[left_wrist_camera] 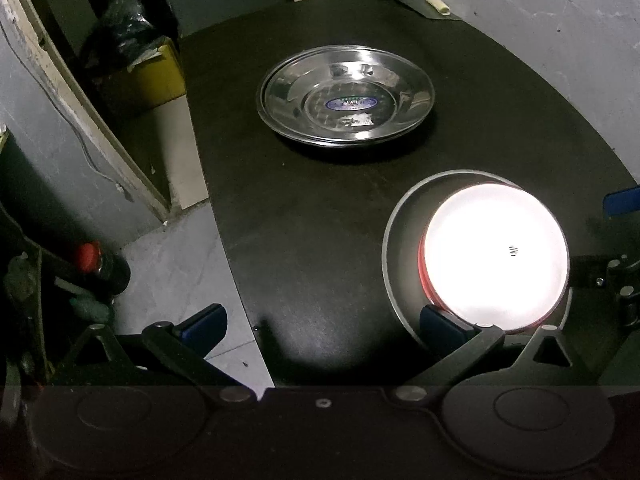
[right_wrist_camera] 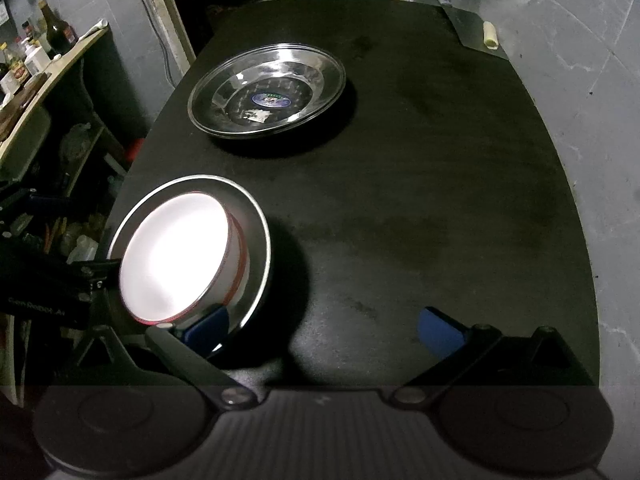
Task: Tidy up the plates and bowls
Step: 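Close both tools on opposite sides of the steel bowl rim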
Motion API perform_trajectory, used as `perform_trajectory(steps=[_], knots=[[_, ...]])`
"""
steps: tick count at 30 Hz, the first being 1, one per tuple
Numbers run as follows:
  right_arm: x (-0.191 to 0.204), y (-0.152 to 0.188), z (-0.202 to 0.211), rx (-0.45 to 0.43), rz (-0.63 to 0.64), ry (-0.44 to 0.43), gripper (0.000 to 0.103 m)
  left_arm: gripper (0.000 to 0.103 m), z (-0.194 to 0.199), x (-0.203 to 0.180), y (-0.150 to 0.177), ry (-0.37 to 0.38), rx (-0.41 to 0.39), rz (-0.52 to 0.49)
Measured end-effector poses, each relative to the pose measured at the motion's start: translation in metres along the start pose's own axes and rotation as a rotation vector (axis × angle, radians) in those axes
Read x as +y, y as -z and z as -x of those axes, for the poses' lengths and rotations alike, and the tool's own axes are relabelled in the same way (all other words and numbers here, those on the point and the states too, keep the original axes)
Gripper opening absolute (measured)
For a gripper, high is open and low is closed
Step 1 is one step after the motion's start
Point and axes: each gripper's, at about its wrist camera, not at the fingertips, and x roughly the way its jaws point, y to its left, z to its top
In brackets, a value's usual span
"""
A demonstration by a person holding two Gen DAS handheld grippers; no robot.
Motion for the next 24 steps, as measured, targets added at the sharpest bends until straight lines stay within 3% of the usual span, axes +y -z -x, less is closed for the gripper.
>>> perform_trajectory(steps=[5,10,13,17,21,24], knots=[[0.001,0.001,0.003,-0.016,0.011,-0.046,0.083,0.099,0.003,-0.004,0.0,-0.009,-0.009,-0.026],[-0.001,0.001,0.006,-0.021,0.012,-0.107,0.064,0.087,0.006,-0.006,0.001,0.012,-0.007,-0.022],[0.0,0.001,0.007,-0.023,0.01,-0.129,0.058,0.08,0.007,-0.004,0.0,0.036,-0.003,-0.012],[0.0,0.003,0.009,-0.025,0.008,-0.155,0.05,0.059,0.009,-0.004,0.001,0.092,-0.009,-0.001],[0.002,0.003,0.01,-0.025,0.008,-0.202,0.029,0.037,0.009,-0.004,0.002,0.163,-0.015,0.009],[0.004,0.003,0.011,-0.025,0.013,-0.23,0.018,0.027,0.009,-0.006,0.003,0.187,-0.02,0.005]])
